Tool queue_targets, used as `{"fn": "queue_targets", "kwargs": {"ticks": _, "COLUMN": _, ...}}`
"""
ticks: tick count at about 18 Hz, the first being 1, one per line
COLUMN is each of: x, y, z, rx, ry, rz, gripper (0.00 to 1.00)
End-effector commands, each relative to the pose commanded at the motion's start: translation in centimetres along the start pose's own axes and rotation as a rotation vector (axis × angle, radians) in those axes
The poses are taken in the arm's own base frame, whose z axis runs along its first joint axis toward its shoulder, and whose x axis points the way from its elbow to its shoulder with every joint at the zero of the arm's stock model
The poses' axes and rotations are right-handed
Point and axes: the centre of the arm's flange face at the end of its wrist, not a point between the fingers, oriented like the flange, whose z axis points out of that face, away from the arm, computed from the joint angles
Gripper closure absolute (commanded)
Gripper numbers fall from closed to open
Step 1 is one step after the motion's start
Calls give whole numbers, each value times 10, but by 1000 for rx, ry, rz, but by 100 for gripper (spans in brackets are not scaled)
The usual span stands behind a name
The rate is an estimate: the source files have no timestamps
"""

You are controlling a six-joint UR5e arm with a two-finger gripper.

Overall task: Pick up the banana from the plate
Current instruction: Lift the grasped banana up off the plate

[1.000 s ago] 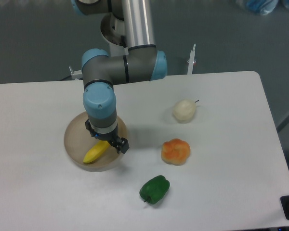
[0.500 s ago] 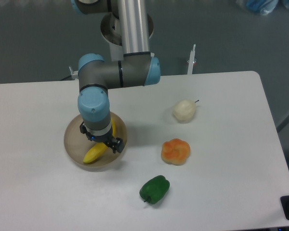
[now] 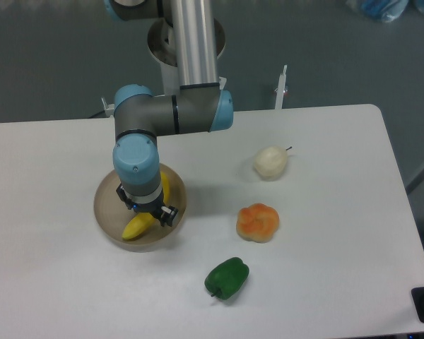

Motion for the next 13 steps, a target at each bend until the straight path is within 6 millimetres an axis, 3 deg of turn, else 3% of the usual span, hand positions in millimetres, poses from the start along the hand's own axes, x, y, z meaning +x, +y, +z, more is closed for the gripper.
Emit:
{"fn": "queue_targets", "kwargs": {"ticks": 1, "x": 0, "y": -1, "z": -6, "rx": 9, "ry": -3, "rz": 3, "gripper": 92}}
{"fn": "queue_targets", "kwargs": {"ticks": 2, "x": -1, "y": -1, "z": -8, "rx": 14, "ry": -4, "rz": 2, "gripper": 97}}
{"fn": "queue_targets", "kwargs": {"ticks": 9, "x": -16, "y": 5, "z": -73, "rx": 100, "ry": -53, "rz": -12, "gripper": 98}}
{"fn": "queue_targets", "kwargs": {"ticks": 10, "x": -26, "y": 8, "z": -91, "rx": 124, "ry": -76, "rz": -18, "gripper": 98}}
{"fn": "queue_targets", "kwargs": {"ticks": 13, "x": -49, "y": 7, "z": -120, "rx": 160, "ry": -111, "rz": 5, "gripper": 97}}
